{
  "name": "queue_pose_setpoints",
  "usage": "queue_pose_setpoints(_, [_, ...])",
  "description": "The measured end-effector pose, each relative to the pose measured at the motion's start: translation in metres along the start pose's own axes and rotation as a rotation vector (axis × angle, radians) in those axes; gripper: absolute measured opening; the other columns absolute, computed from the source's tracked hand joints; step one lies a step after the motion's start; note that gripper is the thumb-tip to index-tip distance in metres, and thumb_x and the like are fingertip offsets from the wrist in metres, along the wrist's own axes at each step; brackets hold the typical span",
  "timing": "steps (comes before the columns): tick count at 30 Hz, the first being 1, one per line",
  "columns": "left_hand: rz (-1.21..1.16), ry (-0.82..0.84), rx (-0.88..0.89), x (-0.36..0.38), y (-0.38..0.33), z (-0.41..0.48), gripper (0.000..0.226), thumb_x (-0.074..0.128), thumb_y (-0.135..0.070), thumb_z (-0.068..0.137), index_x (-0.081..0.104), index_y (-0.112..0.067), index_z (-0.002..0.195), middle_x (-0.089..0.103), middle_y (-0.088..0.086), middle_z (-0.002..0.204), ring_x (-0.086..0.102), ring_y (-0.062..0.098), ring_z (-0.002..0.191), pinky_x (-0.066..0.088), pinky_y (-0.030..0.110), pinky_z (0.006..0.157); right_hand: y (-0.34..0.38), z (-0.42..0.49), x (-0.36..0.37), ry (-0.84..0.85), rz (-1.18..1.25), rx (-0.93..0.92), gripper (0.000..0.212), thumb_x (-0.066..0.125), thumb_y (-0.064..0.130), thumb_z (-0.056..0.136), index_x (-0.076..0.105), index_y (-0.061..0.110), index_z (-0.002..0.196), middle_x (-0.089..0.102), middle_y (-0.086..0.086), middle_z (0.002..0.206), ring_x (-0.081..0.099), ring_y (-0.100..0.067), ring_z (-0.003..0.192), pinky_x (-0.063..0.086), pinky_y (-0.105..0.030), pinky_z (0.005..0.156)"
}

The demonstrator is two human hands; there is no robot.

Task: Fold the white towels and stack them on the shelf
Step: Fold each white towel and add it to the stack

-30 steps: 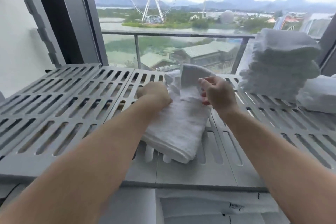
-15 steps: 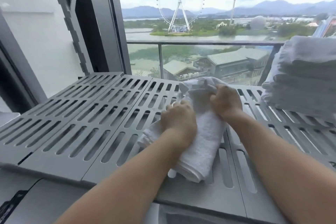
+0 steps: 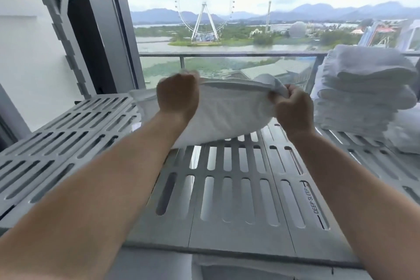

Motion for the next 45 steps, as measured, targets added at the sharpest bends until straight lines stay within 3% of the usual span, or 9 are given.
queue_pose_setpoints(4, [-0.126,-0.1,0.109,-0.009,-0.019,-0.013,0.04,0.032,0.0,0.085,0.069,-0.007,0.098,0.068,0.014,0.087,0.064,0.034,0.084,0.05,0.043,0.08,-0.003,-0.02,-0.017,0.128,0.133,0.192,0.012,0.065,0.024,0.086,0.065,0.015,0.079,0.066,-0.005,0.071,0.065,-0.027,0.064,0.053,-0.033,0.049])
queue_pose_setpoints(8, [-0.167,0.141,0.232,0.027,-0.026,-0.063,0.037,0.047,0.001,0.081,0.072,-0.011,0.106,0.069,0.01,0.098,0.059,0.034,0.102,0.047,0.041,0.089,-0.023,-0.055,-0.016,0.338,0.138,0.363,0.024,0.071,0.032,0.088,0.065,0.009,0.084,0.067,-0.009,0.076,0.062,-0.016,0.054,0.048,-0.026,0.043])
queue_pose_setpoints(13, [-0.226,0.243,0.278,0.036,-0.019,-0.078,0.035,0.051,-0.002,0.083,0.071,-0.012,0.109,0.068,0.008,0.104,0.055,0.031,0.107,0.044,0.038,0.085,-0.023,-0.071,-0.015,0.264,0.029,0.299,0.054,0.061,0.059,0.086,0.059,0.007,0.075,0.058,-0.005,0.069,0.054,-0.023,0.067,0.043,-0.038,0.066])
queue_pose_setpoints(20, [-0.352,0.168,0.241,-0.008,-0.005,-0.105,0.025,0.054,-0.008,0.085,0.073,-0.012,0.099,0.071,0.006,0.092,0.059,0.031,0.099,0.047,0.038,0.082,-0.025,-0.082,-0.028,0.112,0.167,0.506,0.014,0.059,0.019,0.08,0.058,0.006,0.075,0.054,-0.014,0.078,0.052,-0.026,0.07,0.045,-0.047,0.068])
queue_pose_setpoints(24, [-0.325,0.094,0.147,-0.031,0.005,-0.127,0.029,0.048,-0.008,0.085,0.074,-0.013,0.096,0.073,0.006,0.091,0.062,0.031,0.096,0.05,0.038,0.08,-0.041,-0.076,-0.053,0.083,0.442,0.687,0.01,0.056,0.012,0.092,0.063,0.01,0.085,0.061,-0.014,0.084,0.057,-0.023,0.067,0.052,-0.017,0.074])
queue_pose_setpoints(27, [-0.287,0.12,0.144,-0.047,0.005,-0.144,0.022,0.055,-0.008,0.085,0.076,-0.014,0.091,0.074,0.005,0.089,0.06,0.03,0.096,0.048,0.04,0.081,-0.05,-0.08,-0.076,0.115,0.549,0.771,0.032,0.057,0.01,0.09,0.065,-0.002,0.118,0.07,-0.02,0.108,0.068,-0.032,0.09,0.054,-0.049,0.098])
queue_pose_setpoints(32, [-0.182,0.159,0.073,-0.071,0.004,-0.181,0.014,0.066,-0.008,0.083,0.075,-0.018,0.082,0.073,0.003,0.089,0.058,0.029,0.098,0.046,0.04,0.083,-0.048,-0.104,-0.121,0.102,0.352,0.74,0.014,0.055,-0.001,0.071,0.065,0.008,0.072,0.057,-0.01,0.067,0.058,-0.019,0.054,0.051,-0.033,0.058])
queue_pose_setpoints(35, [-0.109,0.287,0.017,-0.081,0.004,-0.203,0.015,0.066,-0.015,0.082,0.074,-0.024,0.09,0.07,0.002,0.098,0.056,0.029,0.106,0.042,0.042,0.09,-0.043,-0.118,-0.135,0.196,0.186,0.629,0.022,0.053,-0.007,0.075,0.067,0.01,0.078,0.058,-0.004,0.056,0.05,-0.01,0.036,0.043,-0.019,0.04])
queue_pose_setpoints(45, [-0.191,0.466,-0.199,-0.108,-0.002,-0.23,0.03,0.049,-0.007,0.087,0.072,-0.027,0.092,0.069,0.0,0.109,0.062,0.025,0.103,0.051,0.036,0.083,-0.035,-0.146,-0.165,0.255,-0.222,0.14,0.053,0.052,-0.002,0.079,0.057,0.014,0.129,0.063,-0.013,0.121,0.056,-0.027,0.102,0.036,-0.024,0.082])
Point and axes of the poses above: each hand's wrist, its own z-axis towards the middle knuckle, its own x-axis out of the palm, y = z × x, the point moved 2 cm from there along z, towards the middle knuckle
